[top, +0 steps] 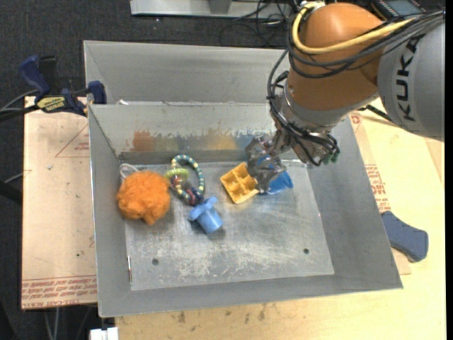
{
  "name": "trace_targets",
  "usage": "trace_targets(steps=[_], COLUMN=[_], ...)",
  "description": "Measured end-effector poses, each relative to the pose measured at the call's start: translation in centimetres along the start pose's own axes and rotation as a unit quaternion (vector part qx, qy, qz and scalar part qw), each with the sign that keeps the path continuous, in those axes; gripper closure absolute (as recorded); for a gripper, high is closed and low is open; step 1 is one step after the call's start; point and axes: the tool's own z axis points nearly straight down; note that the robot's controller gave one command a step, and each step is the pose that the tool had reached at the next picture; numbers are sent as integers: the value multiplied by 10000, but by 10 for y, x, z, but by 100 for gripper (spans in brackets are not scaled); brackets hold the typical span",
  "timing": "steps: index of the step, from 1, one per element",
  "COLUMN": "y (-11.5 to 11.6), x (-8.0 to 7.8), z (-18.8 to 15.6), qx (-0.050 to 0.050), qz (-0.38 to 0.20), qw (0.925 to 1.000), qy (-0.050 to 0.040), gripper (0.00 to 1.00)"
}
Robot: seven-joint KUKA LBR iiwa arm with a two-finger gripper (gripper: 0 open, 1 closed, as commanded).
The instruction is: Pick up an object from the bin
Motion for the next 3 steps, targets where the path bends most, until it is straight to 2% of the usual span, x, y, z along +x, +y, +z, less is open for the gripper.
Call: trace_targets(steps=[1,2,3], y=[19,51,51], x=[-6,4,4], z=[33,95,95], qx=[15,-11,-11], qz=[-122,-724,-719], qw=[9999,9974,9974], qy=[-28,17,15], gripper=[100,0,0])
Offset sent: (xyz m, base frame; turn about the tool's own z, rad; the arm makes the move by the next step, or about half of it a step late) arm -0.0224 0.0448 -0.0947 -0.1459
